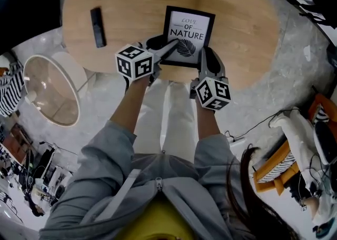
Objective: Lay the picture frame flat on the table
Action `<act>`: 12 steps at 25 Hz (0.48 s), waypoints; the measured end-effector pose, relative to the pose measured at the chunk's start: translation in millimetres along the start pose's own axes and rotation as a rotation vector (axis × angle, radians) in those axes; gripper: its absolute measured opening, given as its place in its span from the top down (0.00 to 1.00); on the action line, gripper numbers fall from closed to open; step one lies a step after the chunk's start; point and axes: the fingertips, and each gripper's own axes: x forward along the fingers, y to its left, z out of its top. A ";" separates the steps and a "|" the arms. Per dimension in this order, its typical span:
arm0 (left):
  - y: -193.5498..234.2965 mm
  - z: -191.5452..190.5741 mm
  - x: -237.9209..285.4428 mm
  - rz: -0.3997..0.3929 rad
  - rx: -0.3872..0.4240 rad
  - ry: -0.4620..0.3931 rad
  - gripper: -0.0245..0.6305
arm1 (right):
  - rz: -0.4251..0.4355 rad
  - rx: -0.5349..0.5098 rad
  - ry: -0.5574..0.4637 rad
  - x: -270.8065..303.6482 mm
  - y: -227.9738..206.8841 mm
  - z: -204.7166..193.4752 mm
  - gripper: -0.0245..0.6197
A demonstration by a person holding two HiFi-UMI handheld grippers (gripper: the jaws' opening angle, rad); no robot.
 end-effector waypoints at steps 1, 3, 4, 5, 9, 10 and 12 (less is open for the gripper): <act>4.9 -0.6 3.1 0.009 -0.008 0.009 0.70 | -0.006 -0.004 0.011 5.1 -1.7 -1.5 0.85; 13.4 -1.8 9.7 0.024 -0.018 0.026 0.70 | -0.018 -0.006 0.031 14.9 -5.9 -4.6 0.85; 17.4 -2.3 13.6 0.029 -0.025 0.035 0.70 | -0.022 -0.006 0.040 19.7 -8.5 -5.8 0.85; 21.5 -3.0 17.3 0.033 -0.032 0.044 0.70 | -0.025 -0.005 0.050 24.3 -11.0 -7.1 0.85; 35.9 -5.4 23.9 0.056 -0.054 0.083 0.69 | -0.033 -0.010 0.088 38.5 -14.0 -13.1 0.85; 38.6 -5.5 24.6 0.063 -0.057 0.089 0.69 | -0.037 -0.011 0.094 41.1 -14.0 -14.0 0.85; 43.2 -6.6 26.6 0.076 -0.072 0.101 0.68 | -0.046 -0.005 0.103 45.4 -15.3 -15.6 0.86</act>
